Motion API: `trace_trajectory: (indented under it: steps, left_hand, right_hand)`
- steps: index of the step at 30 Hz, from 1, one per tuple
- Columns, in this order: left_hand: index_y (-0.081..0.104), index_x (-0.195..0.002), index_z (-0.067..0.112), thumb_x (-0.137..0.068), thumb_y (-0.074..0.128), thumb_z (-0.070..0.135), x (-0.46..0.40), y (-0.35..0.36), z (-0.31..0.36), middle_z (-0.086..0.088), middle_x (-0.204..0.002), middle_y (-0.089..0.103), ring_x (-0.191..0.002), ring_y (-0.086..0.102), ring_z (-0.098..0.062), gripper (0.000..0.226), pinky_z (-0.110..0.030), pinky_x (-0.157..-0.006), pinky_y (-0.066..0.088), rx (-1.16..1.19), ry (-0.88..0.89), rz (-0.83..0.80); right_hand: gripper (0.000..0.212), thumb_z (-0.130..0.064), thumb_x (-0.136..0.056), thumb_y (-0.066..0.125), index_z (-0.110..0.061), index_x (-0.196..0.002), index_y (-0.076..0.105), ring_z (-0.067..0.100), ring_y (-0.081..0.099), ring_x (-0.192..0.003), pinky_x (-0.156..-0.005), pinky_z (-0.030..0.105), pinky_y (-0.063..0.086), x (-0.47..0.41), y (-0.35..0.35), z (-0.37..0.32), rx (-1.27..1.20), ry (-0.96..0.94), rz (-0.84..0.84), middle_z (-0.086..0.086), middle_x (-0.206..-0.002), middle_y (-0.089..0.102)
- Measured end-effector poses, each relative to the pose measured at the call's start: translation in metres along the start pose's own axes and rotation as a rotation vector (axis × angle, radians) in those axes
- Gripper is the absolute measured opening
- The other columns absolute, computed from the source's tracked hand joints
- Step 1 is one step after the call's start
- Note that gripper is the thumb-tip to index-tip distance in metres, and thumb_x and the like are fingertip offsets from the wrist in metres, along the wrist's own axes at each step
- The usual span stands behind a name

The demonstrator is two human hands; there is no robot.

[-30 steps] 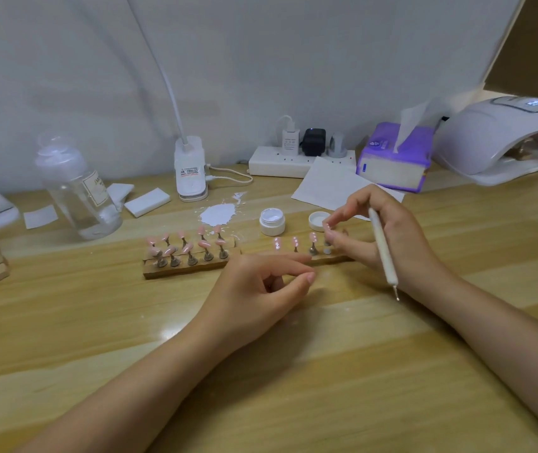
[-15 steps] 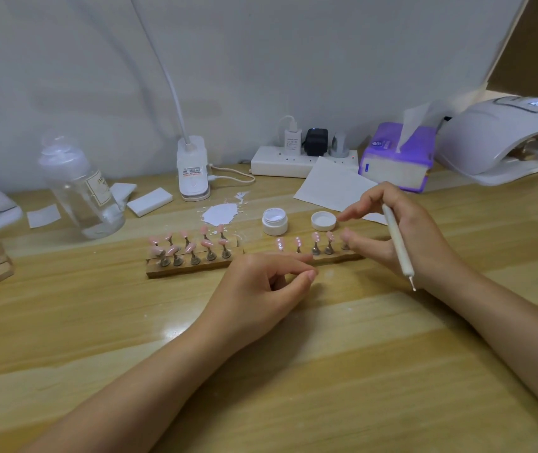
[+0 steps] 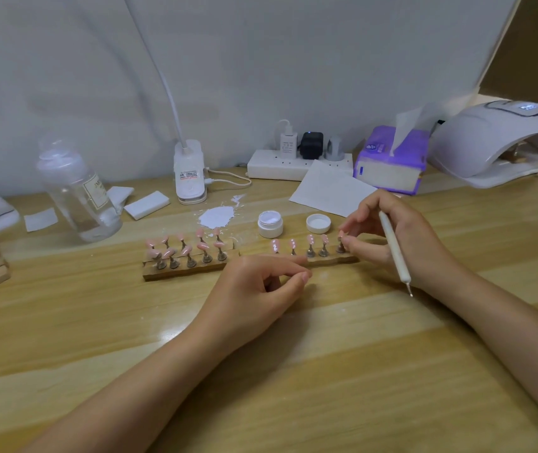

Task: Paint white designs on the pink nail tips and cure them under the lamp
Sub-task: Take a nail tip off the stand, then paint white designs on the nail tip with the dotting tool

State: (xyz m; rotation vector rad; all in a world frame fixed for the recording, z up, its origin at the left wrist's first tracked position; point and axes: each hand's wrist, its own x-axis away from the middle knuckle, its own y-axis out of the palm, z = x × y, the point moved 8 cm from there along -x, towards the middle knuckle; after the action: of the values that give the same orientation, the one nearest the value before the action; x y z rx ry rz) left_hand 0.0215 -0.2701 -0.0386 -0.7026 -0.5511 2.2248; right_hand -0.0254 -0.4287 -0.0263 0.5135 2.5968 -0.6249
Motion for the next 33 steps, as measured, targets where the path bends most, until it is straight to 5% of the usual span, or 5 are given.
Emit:
trace_trajectory:
  steps: [13,18,23,28,33]
  left_hand:
    - [0.073,-0.087,0.006,-0.086,0.061,0.007,0.001,-0.001,0.001,-0.037,-0.082,0.062,-0.051,0.048,0.023,0.012,0.001,-0.057,0.036,-0.022,0.020,0.007]
    - [0.069,-0.086,0.026,-0.082,0.066,0.016,0.004,-0.007,0.000,-0.005,-0.054,0.062,-0.038,0.051,-0.002,0.011,-0.017,-0.048,0.042,0.105,0.006,0.078]
    - [0.058,-0.091,0.025,-0.067,0.069,0.035,0.005,-0.012,0.004,0.006,-0.080,0.067,-0.041,0.051,-0.016,0.028,-0.022,-0.043,0.044,0.243,0.007,0.150]
    - [0.055,-0.087,0.027,-0.076,0.071,0.007,0.007,-0.017,0.009,0.006,-0.076,0.063,-0.040,0.051,-0.017,0.028,-0.019,-0.042,0.043,0.198,0.087,0.194]
    - [0.059,-0.083,0.022,-0.078,0.069,0.003,0.007,-0.019,0.009,0.002,-0.075,0.063,-0.044,0.055,-0.007,0.022,-0.013,-0.046,0.042,0.188,0.102,0.218]
  right_hand:
    - [0.038,0.015,-0.078,0.060,-0.015,-0.075,0.038,0.005,0.064,-0.054,-0.059,0.012,0.047,-0.003,-0.011,0.006,-0.191,0.143,0.136,0.004,-0.072,0.062]
    - [0.038,0.010,-0.076,0.065,-0.017,-0.076,0.039,0.005,0.059,-0.056,-0.060,0.016,0.046,0.000,-0.004,-0.012,-0.241,0.052,0.223,-0.007,-0.066,0.065]
    - [0.028,-0.008,-0.067,0.065,-0.020,-0.076,0.041,0.013,0.061,-0.061,-0.061,0.025,0.051,0.012,0.029,-0.032,-0.277,0.018,0.157,-0.004,-0.068,0.063]
    - [0.036,0.010,-0.073,0.069,-0.016,-0.077,0.043,0.008,0.061,-0.062,-0.061,0.029,0.051,0.018,0.048,-0.039,-0.229,0.019,0.054,-0.008,-0.067,0.064]
    - [0.034,0.007,-0.073,0.069,-0.015,-0.079,0.044,0.007,0.062,-0.065,-0.062,0.022,0.050,0.020,0.048,-0.039,-0.224,0.024,0.045,-0.007,-0.068,0.064]
